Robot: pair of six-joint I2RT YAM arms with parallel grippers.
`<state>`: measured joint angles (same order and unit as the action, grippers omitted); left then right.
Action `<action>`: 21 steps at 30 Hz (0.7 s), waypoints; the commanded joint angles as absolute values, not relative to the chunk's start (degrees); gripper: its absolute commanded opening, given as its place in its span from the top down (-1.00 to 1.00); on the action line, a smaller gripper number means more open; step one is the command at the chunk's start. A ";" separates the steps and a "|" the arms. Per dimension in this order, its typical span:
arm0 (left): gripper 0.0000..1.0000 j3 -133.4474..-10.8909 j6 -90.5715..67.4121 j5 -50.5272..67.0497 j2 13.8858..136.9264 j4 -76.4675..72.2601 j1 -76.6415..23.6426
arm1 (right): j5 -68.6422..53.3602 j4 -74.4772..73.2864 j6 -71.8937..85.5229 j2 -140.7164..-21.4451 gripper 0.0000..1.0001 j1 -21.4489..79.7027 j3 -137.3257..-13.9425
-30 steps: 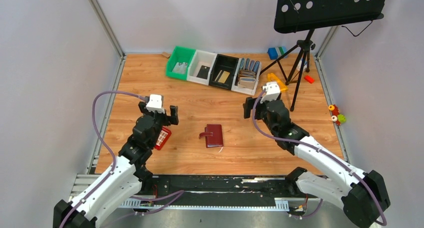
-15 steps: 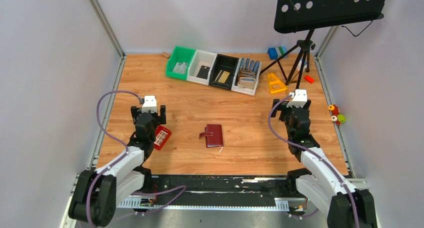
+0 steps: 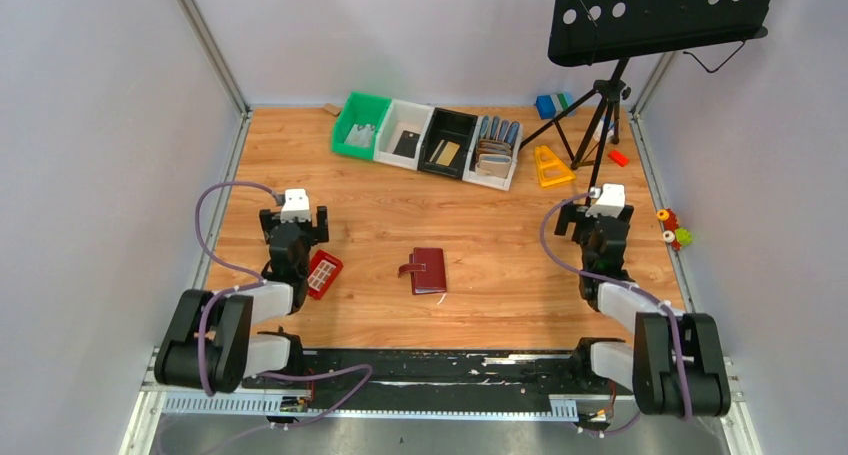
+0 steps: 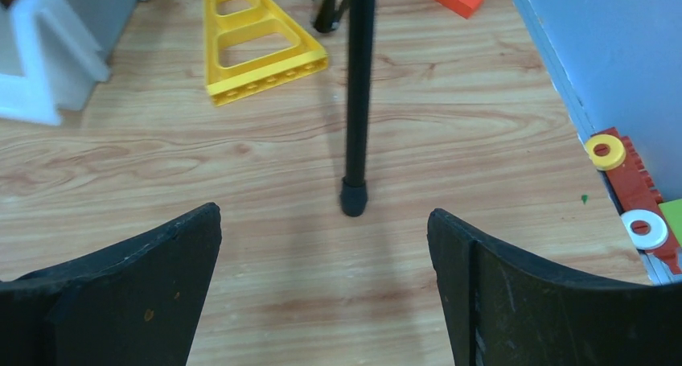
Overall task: Take the credit cards out of the card holder
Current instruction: Reset both arms
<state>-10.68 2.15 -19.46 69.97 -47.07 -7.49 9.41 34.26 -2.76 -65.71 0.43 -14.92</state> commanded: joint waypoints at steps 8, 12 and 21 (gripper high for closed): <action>-1.00 -10.98 2.45 -12.09 78.53 -61.90 -4.86 | 1.68 48.27 -2.68 -77.47 -0.93 -2.75 -16.63; -1.00 -10.77 2.90 -10.52 77.85 -61.16 -4.83 | -4.09 62.32 -4.95 -80.93 -0.92 -2.60 -11.42; -1.00 -11.51 2.87 -10.45 78.13 -60.18 -4.83 | -2.11 54.51 -4.92 -79.45 -1.00 -1.91 -14.15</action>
